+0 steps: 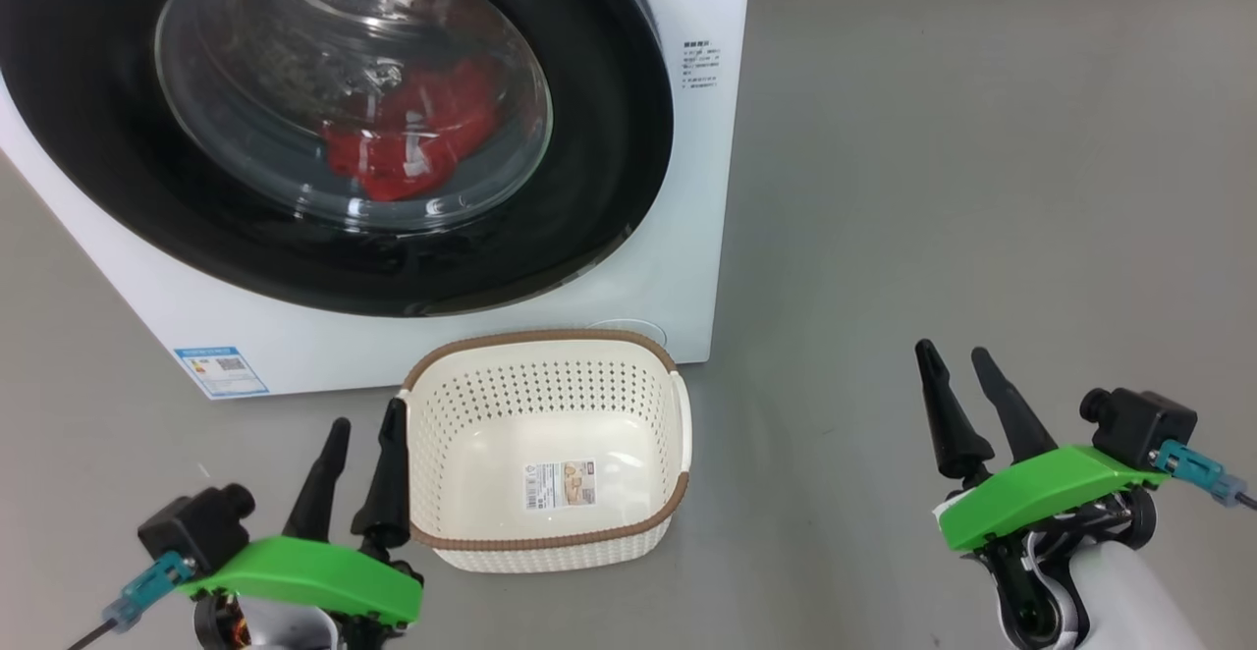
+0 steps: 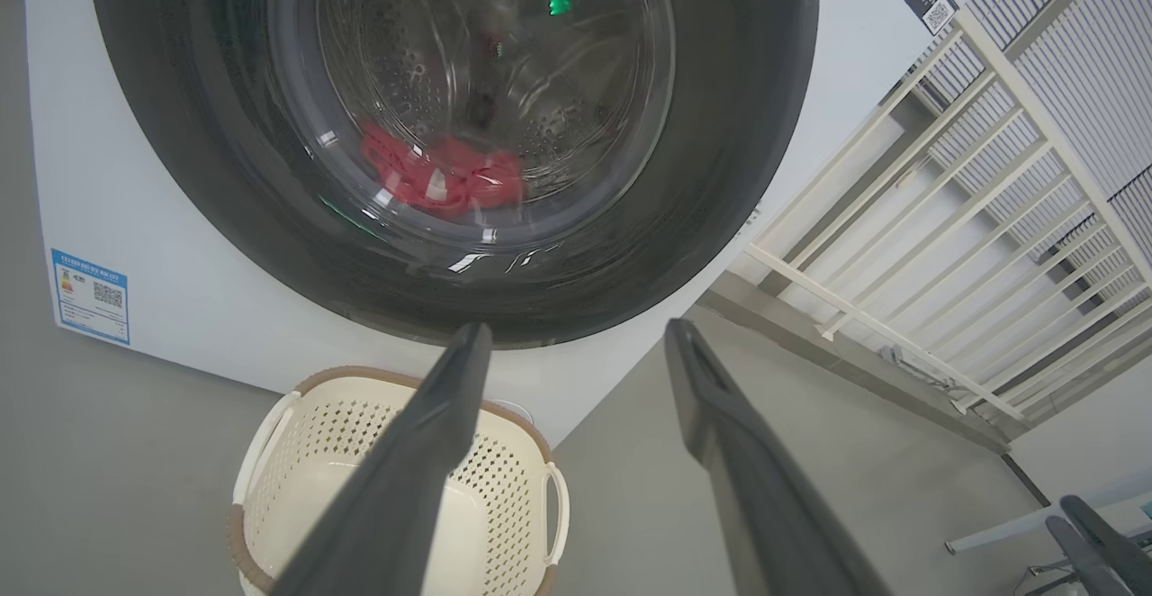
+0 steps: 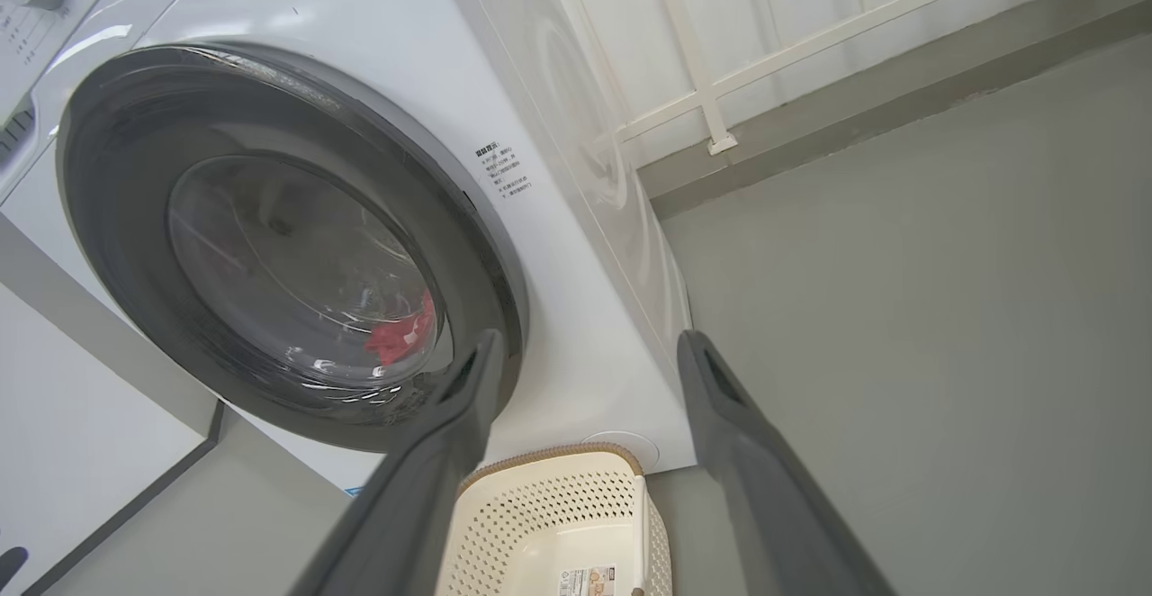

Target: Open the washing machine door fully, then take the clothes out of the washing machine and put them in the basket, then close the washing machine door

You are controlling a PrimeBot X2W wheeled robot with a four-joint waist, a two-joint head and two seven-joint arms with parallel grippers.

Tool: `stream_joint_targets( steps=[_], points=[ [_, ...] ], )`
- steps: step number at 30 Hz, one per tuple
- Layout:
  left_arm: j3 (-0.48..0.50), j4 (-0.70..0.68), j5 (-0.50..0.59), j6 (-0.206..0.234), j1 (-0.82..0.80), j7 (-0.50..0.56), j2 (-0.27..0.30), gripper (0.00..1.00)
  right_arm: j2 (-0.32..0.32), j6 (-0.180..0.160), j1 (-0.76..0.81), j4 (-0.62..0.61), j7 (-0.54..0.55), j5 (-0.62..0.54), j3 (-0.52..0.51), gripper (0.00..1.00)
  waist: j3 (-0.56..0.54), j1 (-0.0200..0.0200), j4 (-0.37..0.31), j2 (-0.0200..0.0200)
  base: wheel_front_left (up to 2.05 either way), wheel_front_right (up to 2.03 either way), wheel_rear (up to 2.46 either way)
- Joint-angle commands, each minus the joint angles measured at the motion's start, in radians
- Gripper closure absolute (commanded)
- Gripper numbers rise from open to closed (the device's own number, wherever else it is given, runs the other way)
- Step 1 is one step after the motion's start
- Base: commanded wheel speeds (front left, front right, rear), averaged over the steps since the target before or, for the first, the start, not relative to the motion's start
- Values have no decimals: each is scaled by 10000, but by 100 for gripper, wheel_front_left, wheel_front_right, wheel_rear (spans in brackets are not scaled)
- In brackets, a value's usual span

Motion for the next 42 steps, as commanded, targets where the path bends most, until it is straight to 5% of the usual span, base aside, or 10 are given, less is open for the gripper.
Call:
stream_joint_targets(
  steps=[1,42],
  points=[
    [162,-241,404,108,-557,-154,185,0,-83,4,-641,-233,-162,-417,190,0,12,-1,-6,0,0,0,0],
    [-60,779,4252,358,-1862,-1353,281,0,-187,6,-2073,497,-1361,-4494,968,0,180,-1,17,0,0,0,0]
  ],
)
